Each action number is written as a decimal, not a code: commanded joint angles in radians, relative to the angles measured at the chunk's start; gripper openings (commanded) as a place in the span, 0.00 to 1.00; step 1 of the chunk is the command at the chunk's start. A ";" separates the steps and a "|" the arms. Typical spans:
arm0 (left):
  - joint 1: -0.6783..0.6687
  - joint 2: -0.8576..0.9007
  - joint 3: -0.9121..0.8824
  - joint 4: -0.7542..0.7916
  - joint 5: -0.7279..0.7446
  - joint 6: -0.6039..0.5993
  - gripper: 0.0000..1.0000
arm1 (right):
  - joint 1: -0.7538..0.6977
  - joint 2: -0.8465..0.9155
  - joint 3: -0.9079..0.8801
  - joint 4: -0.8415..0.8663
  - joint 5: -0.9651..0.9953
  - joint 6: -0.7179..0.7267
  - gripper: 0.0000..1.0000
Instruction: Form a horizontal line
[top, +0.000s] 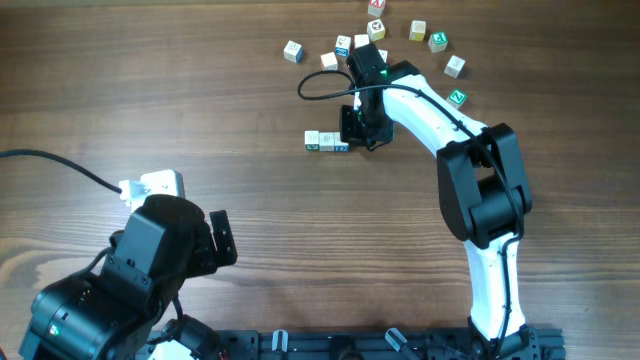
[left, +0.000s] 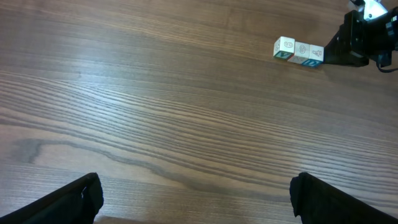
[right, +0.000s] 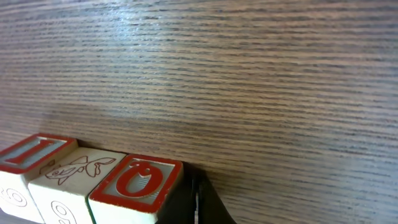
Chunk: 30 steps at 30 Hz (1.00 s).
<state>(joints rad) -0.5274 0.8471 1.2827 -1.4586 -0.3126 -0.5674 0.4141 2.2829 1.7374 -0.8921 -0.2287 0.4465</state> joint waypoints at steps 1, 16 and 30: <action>0.006 -0.002 -0.004 0.002 0.005 -0.017 1.00 | 0.002 0.019 -0.018 -0.002 -0.005 0.056 0.05; 0.006 -0.002 -0.004 0.002 0.005 -0.017 1.00 | 0.005 0.019 -0.017 -0.047 -0.014 0.142 0.05; 0.006 -0.002 -0.004 0.003 0.005 -0.017 1.00 | 0.004 0.019 -0.017 -0.039 -0.090 0.185 0.05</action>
<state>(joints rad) -0.5274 0.8471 1.2827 -1.4586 -0.3126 -0.5674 0.4145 2.2833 1.7309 -0.9333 -0.3019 0.6098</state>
